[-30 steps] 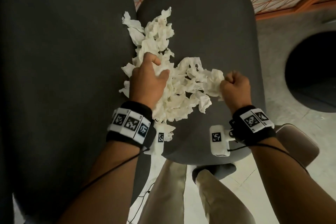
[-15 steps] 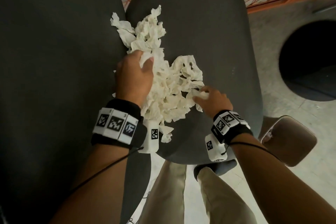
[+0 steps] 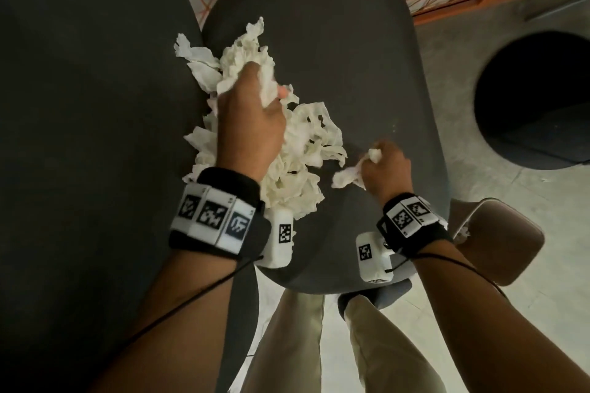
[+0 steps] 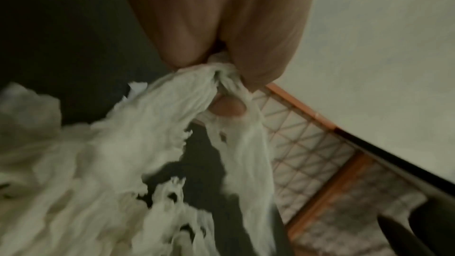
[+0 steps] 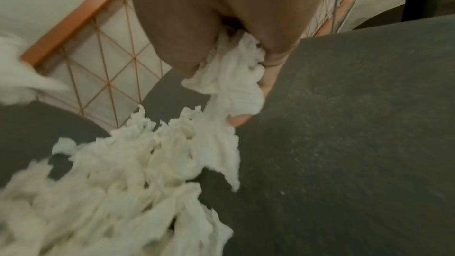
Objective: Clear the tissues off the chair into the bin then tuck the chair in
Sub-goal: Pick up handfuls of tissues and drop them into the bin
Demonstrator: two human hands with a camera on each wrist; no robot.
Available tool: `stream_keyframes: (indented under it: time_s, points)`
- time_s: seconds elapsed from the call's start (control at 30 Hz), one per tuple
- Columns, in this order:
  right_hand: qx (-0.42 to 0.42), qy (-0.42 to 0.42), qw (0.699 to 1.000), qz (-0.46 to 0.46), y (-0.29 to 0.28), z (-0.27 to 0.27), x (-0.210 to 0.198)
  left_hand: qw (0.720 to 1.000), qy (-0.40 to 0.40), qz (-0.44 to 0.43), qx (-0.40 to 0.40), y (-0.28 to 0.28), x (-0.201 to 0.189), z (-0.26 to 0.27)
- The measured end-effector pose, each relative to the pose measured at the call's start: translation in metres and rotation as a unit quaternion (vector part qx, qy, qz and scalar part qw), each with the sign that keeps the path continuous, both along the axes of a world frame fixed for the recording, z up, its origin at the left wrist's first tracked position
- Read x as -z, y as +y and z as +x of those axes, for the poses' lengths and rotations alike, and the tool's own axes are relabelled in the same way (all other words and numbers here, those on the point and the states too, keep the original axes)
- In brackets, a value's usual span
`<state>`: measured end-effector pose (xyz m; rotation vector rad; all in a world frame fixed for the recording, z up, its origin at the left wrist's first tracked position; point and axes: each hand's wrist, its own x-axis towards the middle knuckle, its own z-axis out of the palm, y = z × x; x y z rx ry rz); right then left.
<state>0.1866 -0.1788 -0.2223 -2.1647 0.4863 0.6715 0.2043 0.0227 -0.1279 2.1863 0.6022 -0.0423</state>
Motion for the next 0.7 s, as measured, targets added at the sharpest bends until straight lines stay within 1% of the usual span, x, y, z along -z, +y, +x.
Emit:
stream_keyframes:
  time_s: [0.07,0.1,0.13,0.2,0.23,0.3,0.33,0.37,0.4,0.47,0.57,0.7]
  points:
    - [0.022,-0.036,0.999,0.017,-0.002,0.008,-0.006,0.997,0.042,0.024,0.065,-0.017,0.016,0.007]
    - [0.021,-0.046,0.998,0.023,-0.001,0.012,-0.008,0.991,0.065,0.056,0.107,-0.024,0.025,0.010]
    - [0.017,-0.051,0.998,0.027,0.000,0.016,-0.006,0.978,0.095,0.101,0.153,-0.032,0.034,0.013]
    - [-0.002,-0.029,0.999,0.027,0.003,0.023,-0.002,0.935,0.174,0.197,0.237,-0.042,0.053,0.018]
    - [-0.019,-0.011,1.000,0.020,0.006,0.027,0.001,0.915,0.202,0.227,0.267,-0.045,0.062,0.019]
    - [-0.076,0.019,0.997,0.004,0.011,0.032,0.006,0.884,0.232,0.269,0.304,-0.046,0.076,0.020]
    - [-0.111,0.026,0.993,-0.008,0.014,0.034,0.009,0.876,0.234,0.284,0.312,-0.045,0.080,0.021]
    - [-0.141,0.029,0.989,-0.020,0.018,0.036,0.012,0.875,0.231,0.290,0.310,-0.044,0.081,0.020]
    - [-0.164,0.025,0.986,-0.031,0.021,0.037,0.015,0.881,0.225,0.286,0.302,-0.041,0.081,0.020]
    - [-0.195,0.019,0.979,-0.052,0.028,0.041,0.021,0.903,0.203,0.264,0.272,-0.033,0.076,0.020]
    - [-0.228,0.017,0.971,-0.070,0.035,0.045,0.027,0.941,0.153,0.226,0.198,-0.019,0.060,0.015]
    - [-0.241,0.013,0.967,-0.081,0.037,0.046,0.032,0.981,0.104,0.144,0.081,0.000,0.035,0.000]
